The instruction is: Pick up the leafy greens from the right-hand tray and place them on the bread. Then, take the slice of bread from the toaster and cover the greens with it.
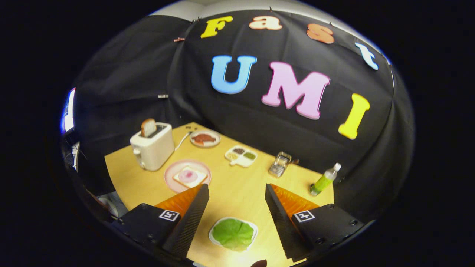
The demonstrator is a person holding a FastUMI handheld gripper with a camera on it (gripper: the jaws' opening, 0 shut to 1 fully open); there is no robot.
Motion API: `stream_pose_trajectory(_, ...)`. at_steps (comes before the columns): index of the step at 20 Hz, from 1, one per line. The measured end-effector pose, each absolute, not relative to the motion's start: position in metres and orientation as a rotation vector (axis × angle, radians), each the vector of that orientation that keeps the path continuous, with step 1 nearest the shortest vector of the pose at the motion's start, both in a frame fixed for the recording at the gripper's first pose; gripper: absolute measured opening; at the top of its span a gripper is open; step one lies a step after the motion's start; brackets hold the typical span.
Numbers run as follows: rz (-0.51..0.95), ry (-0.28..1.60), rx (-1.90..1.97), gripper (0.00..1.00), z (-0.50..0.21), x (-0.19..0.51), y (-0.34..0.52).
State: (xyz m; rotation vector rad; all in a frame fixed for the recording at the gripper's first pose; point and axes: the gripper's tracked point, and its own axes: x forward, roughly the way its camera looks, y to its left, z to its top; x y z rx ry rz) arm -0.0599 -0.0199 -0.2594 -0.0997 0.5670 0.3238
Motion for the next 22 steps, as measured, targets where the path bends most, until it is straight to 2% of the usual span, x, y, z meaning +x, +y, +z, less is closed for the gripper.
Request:
stream_pose_trajectory(4,0.363,0.754,-0.093,0.92,-0.350,-0.083,-0.019)
stream_pose_trajectory(9,0.389,0.905,-0.098,0.87,-0.423,-0.091,-0.021)
stream_pose_trajectory(15,0.387,1.059,-0.091,0.85,-0.477,-0.093,-0.024)
stream_pose_trajectory(17,0.383,1.102,-0.092,0.79,-0.490,-0.094,-0.027)
stream_pose_trajectory(22,0.369,1.167,-0.056,0.74,-0.498,-0.096,-0.030)
